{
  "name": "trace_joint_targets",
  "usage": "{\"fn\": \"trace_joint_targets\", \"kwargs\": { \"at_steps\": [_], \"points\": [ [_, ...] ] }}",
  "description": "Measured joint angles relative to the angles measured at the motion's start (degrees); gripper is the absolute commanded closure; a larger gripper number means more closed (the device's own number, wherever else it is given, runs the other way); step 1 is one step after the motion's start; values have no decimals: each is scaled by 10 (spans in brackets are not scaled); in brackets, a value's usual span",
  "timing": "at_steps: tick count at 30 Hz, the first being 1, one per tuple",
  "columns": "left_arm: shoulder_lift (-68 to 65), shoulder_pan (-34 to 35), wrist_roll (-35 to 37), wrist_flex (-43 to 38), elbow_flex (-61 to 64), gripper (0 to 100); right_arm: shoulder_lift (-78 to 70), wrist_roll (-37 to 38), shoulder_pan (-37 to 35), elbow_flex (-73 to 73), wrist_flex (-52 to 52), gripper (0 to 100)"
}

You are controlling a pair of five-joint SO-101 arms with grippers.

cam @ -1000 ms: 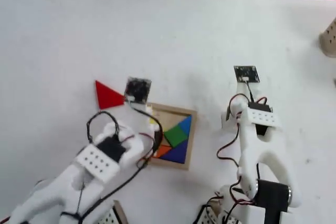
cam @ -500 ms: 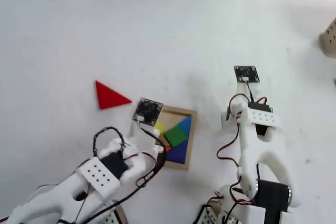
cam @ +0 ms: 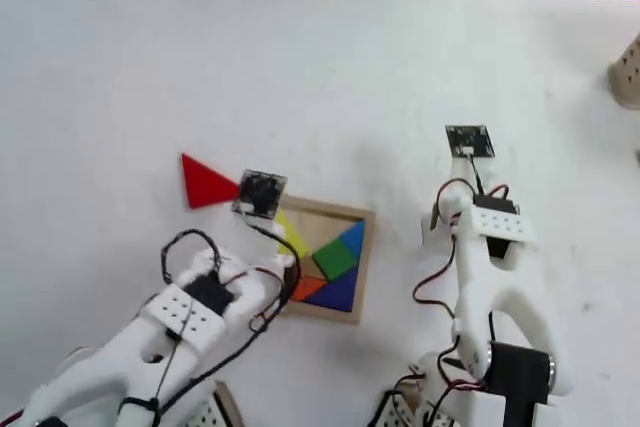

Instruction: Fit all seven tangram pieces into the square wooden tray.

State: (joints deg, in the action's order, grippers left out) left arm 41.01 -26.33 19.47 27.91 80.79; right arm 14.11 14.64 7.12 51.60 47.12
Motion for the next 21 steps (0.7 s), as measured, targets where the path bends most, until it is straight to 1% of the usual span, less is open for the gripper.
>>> {"fn": "trace_joint_targets", "kwargs": {
  "at_steps": [7,10,13,18,21],
  "points": [
    [0,8,0,-4,0,976,0,0,0,0,0,960],
    [0,33,0,-8,-12,976,0,0,0,0,0,960],
    [0,89,0,-11,-39,976,0,0,0,0,0,960],
    [0,224,1,-38,-69,976,0,0,0,0,0,960],
    [-1,287,1,-45,-83,976,0,0,0,0,0,960]
  ]
}}
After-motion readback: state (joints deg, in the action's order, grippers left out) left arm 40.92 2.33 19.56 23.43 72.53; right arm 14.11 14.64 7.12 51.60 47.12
